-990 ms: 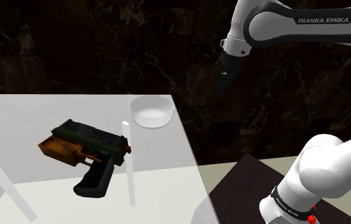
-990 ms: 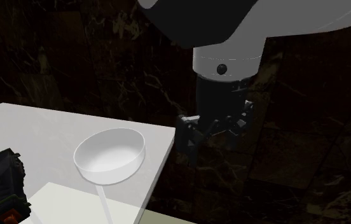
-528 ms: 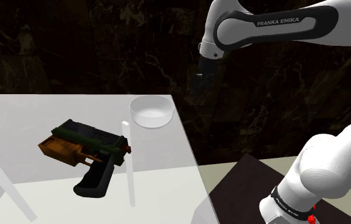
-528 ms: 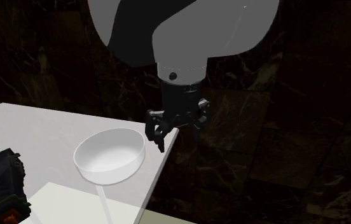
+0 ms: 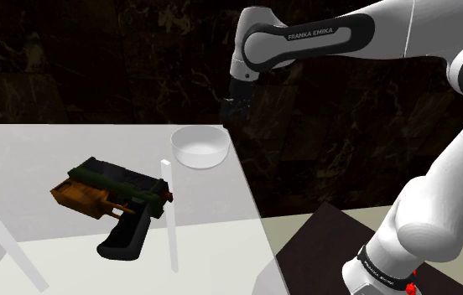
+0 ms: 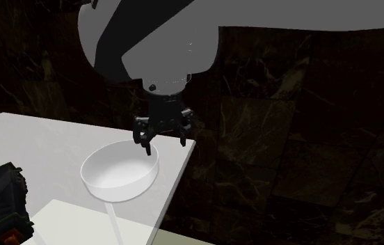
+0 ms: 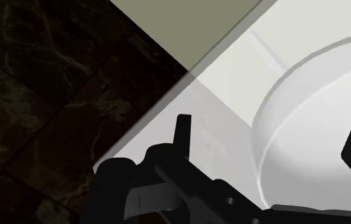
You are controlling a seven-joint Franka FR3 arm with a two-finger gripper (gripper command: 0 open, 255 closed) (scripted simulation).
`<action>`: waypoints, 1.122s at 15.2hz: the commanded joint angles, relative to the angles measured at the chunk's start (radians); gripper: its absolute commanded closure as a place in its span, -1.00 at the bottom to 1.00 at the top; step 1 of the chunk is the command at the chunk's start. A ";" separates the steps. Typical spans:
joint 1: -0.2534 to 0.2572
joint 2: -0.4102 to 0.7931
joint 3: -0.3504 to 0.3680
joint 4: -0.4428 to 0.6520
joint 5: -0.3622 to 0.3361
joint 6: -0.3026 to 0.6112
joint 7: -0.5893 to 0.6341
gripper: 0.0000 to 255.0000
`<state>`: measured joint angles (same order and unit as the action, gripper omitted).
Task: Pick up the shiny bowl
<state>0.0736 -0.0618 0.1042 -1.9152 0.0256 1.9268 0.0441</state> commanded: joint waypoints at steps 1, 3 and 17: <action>0.007 0.075 0.008 0.069 0.001 0.010 0.014 -1.00; 0.013 0.136 0.013 0.131 0.001 0.012 0.025 -1.00; 0.013 0.153 0.013 0.051 0.000 0.109 0.022 1.00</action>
<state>0.0862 0.0904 0.1170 -1.8635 0.0256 2.0351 0.0657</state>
